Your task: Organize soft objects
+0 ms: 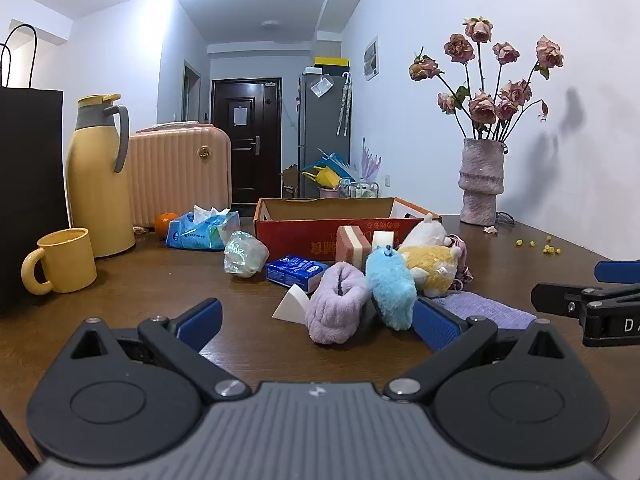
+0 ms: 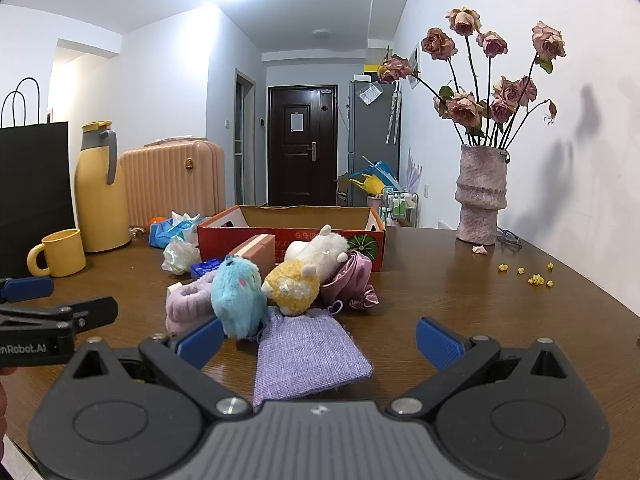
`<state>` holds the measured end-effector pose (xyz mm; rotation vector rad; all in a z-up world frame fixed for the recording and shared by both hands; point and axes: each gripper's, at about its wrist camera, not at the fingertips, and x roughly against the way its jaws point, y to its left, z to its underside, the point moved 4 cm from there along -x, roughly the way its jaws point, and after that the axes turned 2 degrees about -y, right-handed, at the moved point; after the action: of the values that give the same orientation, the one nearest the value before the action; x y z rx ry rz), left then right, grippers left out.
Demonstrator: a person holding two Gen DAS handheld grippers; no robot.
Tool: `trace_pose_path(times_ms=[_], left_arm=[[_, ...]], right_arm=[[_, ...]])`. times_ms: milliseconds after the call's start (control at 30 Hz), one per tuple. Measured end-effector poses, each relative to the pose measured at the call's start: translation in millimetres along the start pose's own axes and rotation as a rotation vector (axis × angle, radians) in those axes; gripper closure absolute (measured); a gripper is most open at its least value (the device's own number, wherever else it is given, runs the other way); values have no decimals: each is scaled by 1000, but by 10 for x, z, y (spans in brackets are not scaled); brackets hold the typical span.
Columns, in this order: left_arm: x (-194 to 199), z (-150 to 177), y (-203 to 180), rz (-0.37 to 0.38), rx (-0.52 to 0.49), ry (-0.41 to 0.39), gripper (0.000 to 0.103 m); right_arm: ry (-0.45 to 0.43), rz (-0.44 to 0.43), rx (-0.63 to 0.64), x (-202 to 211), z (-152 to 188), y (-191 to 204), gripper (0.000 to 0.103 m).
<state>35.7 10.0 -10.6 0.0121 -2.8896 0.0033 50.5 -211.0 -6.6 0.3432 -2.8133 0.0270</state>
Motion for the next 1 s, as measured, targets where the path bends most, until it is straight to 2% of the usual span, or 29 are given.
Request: trace_pose_path(times_ms=[1000], left_arm=[[9, 12, 18, -2, 2, 2, 0]], right_arm=[[0, 0, -1, -9, 2, 3, 0]])
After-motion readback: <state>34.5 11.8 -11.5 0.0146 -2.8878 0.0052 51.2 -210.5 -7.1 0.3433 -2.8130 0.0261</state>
